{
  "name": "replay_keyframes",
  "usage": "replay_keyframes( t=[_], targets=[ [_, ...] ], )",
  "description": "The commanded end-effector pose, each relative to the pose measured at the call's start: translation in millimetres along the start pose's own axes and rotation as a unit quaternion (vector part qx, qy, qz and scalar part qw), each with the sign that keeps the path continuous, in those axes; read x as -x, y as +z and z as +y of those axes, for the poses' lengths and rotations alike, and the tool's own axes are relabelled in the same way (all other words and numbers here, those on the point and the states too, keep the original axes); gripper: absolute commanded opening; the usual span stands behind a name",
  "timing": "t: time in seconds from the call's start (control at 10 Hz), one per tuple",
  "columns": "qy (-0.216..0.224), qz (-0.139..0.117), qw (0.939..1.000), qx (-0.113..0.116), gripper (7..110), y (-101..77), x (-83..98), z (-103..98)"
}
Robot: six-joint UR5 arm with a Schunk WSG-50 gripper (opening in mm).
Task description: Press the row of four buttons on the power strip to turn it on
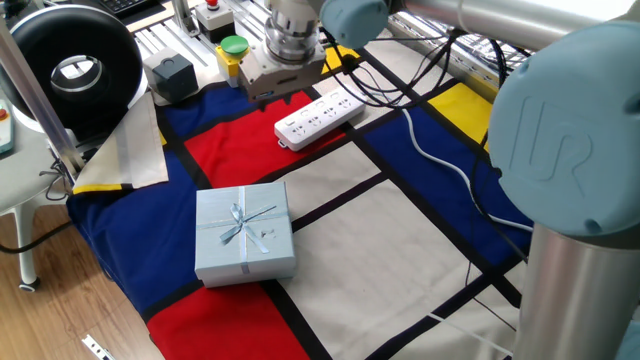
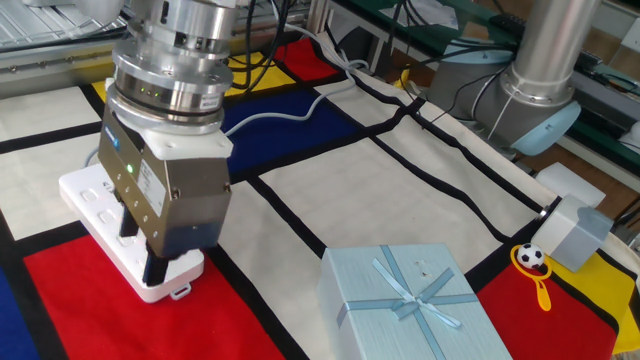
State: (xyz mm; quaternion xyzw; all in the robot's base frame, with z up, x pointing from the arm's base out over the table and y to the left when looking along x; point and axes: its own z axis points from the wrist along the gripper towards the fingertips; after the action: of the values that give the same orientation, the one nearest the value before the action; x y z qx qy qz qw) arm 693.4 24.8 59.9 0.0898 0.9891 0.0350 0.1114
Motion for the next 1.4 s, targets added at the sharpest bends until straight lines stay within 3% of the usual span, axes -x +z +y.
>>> replay_keyframes(
  t=[0.0, 0.4, 0.8, 1.3],
  targets=[
    [-0.012, -0.012, 0.9998, -0.009, 66, -0.5, 2.6, 4],
    [-0.021, -0.021, 0.9995, -0.01, 66, 8.6, -7.6, 9],
    [-0.04, -0.033, 0.9986, -0.01, 66, 20.2, -11.8, -2],
    [-0.042, -0.035, 0.9985, 0.0, 66, 31.7, -13.3, 6]
  ],
)
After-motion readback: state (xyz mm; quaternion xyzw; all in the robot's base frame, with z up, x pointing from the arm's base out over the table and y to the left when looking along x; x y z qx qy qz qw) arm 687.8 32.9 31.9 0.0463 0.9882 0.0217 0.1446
